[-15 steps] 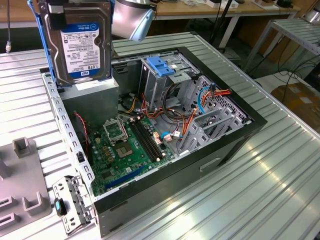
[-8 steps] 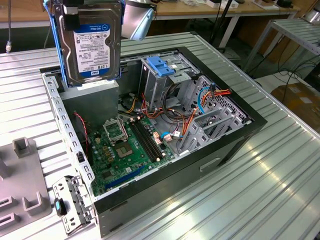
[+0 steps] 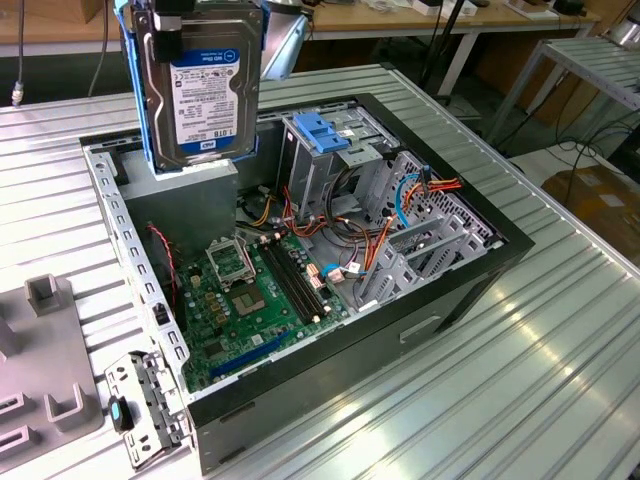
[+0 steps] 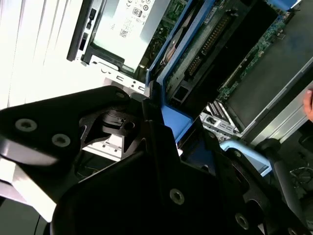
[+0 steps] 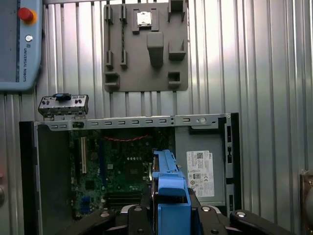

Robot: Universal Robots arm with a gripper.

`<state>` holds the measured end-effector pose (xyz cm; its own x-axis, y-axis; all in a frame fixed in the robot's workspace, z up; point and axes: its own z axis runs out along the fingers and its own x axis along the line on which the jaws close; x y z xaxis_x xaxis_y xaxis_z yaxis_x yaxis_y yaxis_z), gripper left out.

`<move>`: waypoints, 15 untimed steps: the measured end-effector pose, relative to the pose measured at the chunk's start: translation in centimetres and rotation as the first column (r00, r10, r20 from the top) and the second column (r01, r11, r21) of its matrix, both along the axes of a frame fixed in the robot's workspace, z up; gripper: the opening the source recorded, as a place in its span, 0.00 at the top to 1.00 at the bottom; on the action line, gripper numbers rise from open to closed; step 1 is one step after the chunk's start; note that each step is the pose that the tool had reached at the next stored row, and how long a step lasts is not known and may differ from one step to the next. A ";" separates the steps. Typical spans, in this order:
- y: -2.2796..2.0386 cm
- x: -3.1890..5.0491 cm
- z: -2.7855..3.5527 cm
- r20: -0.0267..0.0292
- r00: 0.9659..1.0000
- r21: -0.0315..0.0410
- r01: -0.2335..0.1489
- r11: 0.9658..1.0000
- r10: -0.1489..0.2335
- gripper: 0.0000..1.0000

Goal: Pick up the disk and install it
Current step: 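Pick up the disk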

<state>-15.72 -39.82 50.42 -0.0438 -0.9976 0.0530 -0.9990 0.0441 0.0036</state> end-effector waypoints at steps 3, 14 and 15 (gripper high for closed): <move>-0.74 0.26 -0.10 0.000 1.000 0.000 0.000 1.000 0.000 0.63; -2.59 3.91 -0.59 0.000 1.000 0.000 0.000 1.000 0.000 0.63; -2.59 4.05 -0.60 0.000 1.000 0.000 0.000 1.000 0.000 0.63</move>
